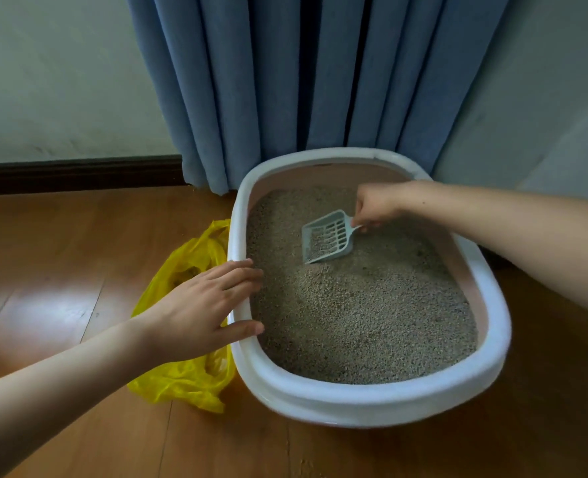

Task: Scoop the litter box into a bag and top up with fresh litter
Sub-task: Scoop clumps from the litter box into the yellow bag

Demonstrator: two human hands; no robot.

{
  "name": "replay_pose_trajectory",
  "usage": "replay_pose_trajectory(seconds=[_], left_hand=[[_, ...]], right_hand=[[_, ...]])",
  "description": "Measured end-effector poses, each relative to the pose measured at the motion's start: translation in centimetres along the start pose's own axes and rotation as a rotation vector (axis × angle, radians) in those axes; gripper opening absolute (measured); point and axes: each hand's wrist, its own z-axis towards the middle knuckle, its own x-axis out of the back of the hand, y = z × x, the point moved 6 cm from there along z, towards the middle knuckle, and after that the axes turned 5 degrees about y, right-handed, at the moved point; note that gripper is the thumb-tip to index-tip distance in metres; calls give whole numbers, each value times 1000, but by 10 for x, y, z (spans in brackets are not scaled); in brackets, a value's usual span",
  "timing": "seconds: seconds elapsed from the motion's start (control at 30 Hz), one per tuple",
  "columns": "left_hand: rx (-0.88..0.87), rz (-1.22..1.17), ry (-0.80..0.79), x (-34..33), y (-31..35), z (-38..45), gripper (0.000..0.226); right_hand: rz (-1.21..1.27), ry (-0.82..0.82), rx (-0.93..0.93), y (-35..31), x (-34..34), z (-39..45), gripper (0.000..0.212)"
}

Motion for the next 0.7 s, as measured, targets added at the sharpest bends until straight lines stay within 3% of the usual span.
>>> replay_pose_trajectory(seconds=[0.2,0.37,0.53,0.6,0.7], left_hand=[[-35,3,18,-3,0,0,75],[-39,-7,25,4,2,2,72],[-26,-12,17,5,3,1,71],[-29,-6,19,5,3,0,71],[-29,-6,20,4,2,0,73]], right_hand=[[-317,15,-228,53,37,-21,15],[-104,95,-224,48,51,-29,17],[290,-18,-132,22,-4,-37,18],[294,-59,-122,20,-24,-44,19],[67,-134,-147,31,-26,-59,21]])
